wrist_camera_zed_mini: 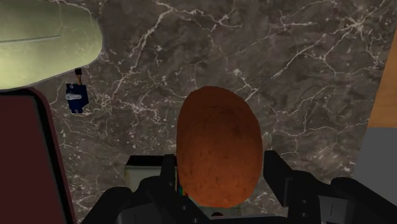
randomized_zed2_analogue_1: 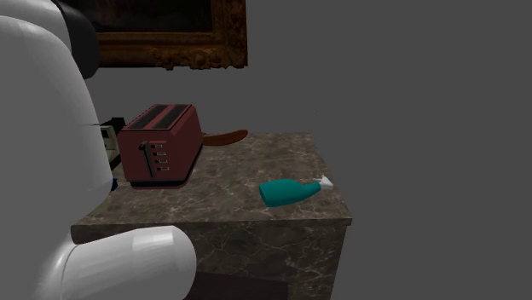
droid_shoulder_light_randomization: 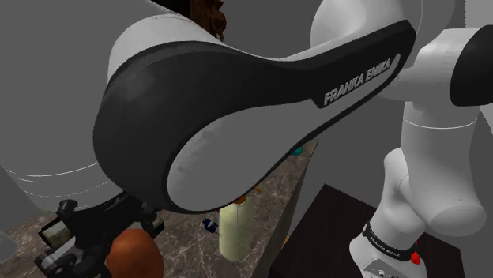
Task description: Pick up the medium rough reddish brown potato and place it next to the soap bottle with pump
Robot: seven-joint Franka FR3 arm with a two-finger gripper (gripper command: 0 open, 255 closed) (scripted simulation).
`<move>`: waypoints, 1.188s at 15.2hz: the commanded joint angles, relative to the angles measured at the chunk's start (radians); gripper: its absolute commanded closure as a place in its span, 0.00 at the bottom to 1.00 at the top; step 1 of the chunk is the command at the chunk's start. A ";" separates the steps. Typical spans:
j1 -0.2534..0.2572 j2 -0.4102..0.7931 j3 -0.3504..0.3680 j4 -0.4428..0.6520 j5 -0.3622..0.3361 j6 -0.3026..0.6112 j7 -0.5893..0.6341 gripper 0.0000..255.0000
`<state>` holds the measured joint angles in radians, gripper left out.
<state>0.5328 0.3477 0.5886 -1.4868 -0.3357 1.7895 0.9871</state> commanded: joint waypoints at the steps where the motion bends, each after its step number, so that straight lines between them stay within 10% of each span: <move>1: -0.005 0.000 -0.002 -0.028 -0.002 0.028 0.004 1.00; 18: -0.009 0.049 -0.022 -0.192 -0.048 0.228 0.057 1.00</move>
<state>0.5229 0.3902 0.5686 -1.6715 -0.3790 2.0042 1.0390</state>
